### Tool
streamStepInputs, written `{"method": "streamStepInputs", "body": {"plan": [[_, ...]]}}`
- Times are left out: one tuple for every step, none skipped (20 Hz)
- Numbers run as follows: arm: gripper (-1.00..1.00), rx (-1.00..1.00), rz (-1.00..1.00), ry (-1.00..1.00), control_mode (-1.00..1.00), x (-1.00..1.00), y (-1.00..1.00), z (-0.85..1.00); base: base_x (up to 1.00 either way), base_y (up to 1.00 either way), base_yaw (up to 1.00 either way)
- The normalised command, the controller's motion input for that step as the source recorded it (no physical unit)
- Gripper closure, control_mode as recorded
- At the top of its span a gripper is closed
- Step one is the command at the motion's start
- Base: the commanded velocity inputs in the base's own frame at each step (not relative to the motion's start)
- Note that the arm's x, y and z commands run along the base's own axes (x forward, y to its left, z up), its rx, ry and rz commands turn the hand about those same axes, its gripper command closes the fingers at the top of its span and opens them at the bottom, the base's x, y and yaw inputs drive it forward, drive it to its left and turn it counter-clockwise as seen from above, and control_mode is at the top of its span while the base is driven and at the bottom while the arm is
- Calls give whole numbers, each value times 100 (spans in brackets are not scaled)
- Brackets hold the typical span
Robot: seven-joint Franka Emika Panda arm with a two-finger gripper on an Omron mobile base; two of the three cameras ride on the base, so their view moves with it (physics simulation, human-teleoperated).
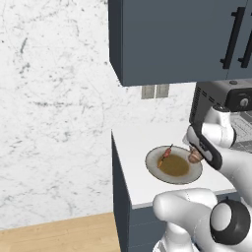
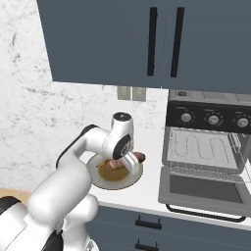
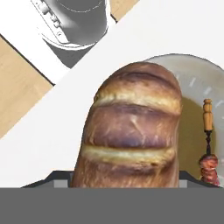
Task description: Pick up the kebab skewer and baguette bread, and place them inside the toaster oven. Close the toaster oven door and start by setting the timer.
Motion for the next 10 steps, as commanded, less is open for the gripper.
{"method": "streamStepInputs", "body": {"plan": [[100, 0, -45, -2, -100, -20, -46, 79, 0, 0, 0], [100, 0, -46, -6, -100, -22, -60, 74, 0, 0, 0], [100, 3, -41, -9, -100, -16, -73, 69, 0, 0, 0], [100, 4, -31, -14, -100, -16, -75, 70, 0, 0, 0], [100, 4, -23, -15, -100, -18, -84, 69, 0, 0, 0], [100, 6, -16, -18, -100, -24, -91, 68, 0, 0, 0], [100, 10, -15, -21, -100, -25, -94, 67, 0, 0, 0], [100, 13, -13, -23, -100, -24, -95, 69, 0, 0, 0], [100, 15, -10, -23, -100, -24, -94, 74, 0, 0, 0], [100, 16, -8, -21, -100, -14, -91, 76, 0, 0, 0]]}}
